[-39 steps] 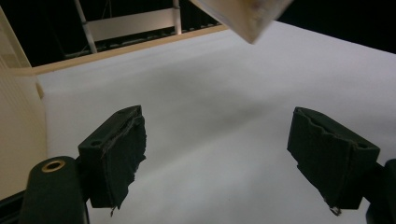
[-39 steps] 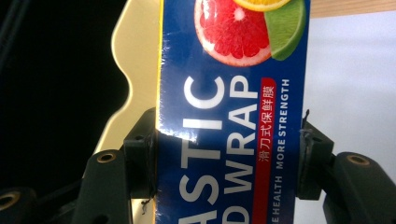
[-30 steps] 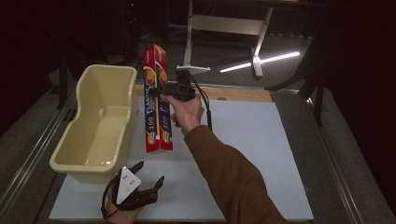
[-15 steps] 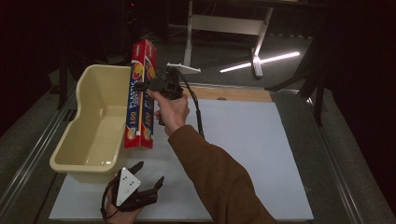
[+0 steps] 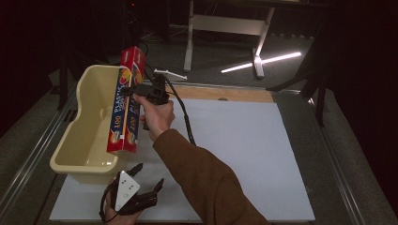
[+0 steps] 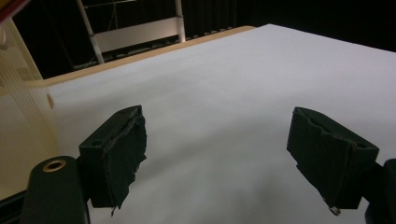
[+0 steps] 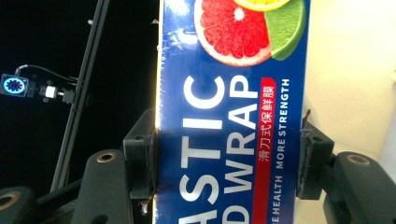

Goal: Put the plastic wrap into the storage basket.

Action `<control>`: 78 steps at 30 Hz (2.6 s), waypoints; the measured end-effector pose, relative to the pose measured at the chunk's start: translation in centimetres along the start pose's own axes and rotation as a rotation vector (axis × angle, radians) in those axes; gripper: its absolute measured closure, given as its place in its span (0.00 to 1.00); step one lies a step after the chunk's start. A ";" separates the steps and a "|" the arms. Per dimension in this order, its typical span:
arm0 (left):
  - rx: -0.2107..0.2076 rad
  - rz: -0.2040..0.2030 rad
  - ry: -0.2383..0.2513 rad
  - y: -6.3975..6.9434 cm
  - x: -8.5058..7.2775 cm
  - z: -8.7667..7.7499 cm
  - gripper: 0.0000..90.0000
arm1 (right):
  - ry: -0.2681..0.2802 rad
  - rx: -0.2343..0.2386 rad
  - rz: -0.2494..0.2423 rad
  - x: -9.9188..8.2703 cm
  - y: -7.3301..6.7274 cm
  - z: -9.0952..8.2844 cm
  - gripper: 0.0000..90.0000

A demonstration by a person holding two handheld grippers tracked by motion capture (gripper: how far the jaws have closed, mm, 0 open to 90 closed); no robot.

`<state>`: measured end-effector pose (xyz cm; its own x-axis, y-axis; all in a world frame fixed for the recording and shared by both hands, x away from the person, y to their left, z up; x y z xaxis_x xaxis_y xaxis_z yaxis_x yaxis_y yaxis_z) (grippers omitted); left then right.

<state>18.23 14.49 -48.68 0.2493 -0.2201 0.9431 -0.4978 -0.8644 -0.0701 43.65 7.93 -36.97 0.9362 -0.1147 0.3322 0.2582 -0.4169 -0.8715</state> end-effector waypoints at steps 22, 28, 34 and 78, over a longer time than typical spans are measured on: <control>-0.001 -0.008 0.017 -0.1 -0.1 -0.4 0.22 | 0.005 0.004 0.053 -1.8 -0.2 3.9 0.43; 0.000 -0.012 0.016 -0.2 -0.1 -0.4 0.22 | 0.022 0.003 0.059 -2.3 -0.4 4.4 0.43; 0.002 -0.018 0.023 -0.2 -0.1 -0.5 0.22 | 0.011 -0.018 0.051 -3.0 -0.3 5.1 0.43; 0.007 -0.034 0.025 -0.6 -0.1 -0.6 0.22 | -0.067 -0.172 0.062 -2.5 0.0 5.4 0.36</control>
<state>18.02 15.33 -48.51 0.2454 -0.1797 0.9526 -0.4836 -0.8744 -0.0403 42.59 13.03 -39.77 0.9643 -0.0869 0.2500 0.1605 -0.5592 -0.8133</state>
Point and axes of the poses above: each handheld gripper's, and its own axes: z roughly forward along the jaws, x roughly out of its top, y roughly to its right, the point moved 1 cm from there along z, roughly forward along the jaws
